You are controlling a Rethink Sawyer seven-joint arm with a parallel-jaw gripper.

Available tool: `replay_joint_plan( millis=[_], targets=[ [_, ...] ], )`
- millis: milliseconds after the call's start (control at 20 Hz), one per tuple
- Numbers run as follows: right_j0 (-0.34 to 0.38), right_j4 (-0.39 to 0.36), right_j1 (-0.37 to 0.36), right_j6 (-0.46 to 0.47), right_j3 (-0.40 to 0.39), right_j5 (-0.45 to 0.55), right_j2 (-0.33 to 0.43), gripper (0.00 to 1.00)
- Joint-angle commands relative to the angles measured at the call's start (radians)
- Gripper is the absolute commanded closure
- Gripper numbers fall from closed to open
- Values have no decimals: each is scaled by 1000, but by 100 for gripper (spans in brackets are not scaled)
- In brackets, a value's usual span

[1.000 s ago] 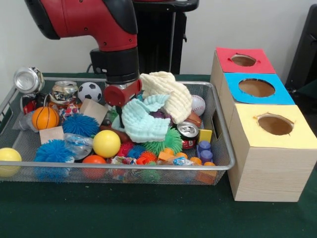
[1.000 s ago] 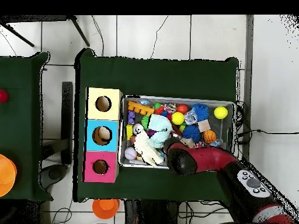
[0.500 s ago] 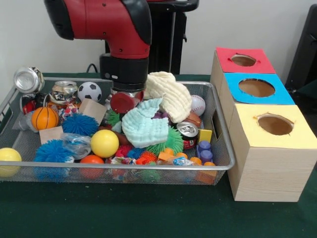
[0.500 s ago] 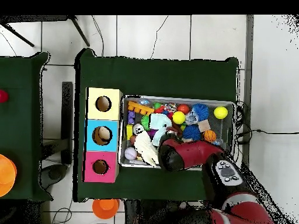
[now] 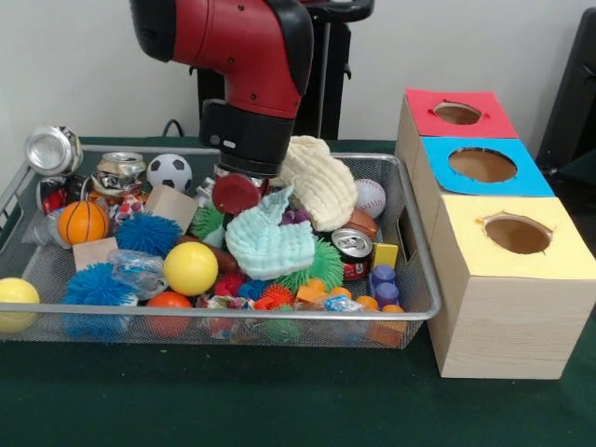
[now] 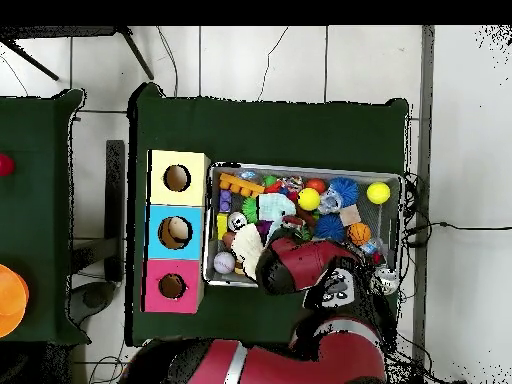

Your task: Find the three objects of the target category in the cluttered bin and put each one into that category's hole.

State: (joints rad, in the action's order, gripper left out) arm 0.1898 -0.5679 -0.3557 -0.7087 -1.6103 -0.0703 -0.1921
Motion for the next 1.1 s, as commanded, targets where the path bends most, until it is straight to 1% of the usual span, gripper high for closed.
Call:
replay_joint_plan(
  millis=[50, 200, 350, 500, 700, 950, 1100],
  targets=[
    [75, 63, 291, -179, 335, -136, -201, 0],
    [69, 75, 312, -157, 359, -129, -222, 0],
    [53, 63, 320, -136, 368, -107, -242, 0],
    [66, 27, 321, -115, 381, -99, -234, 0],
    [82, -33, 336, -85, 416, -92, -231, 0],
    [123, -117, 321, -66, 446, -75, -179, 0],
    [110, -124, 328, -86, 450, -79, -188, 0]
  ],
)
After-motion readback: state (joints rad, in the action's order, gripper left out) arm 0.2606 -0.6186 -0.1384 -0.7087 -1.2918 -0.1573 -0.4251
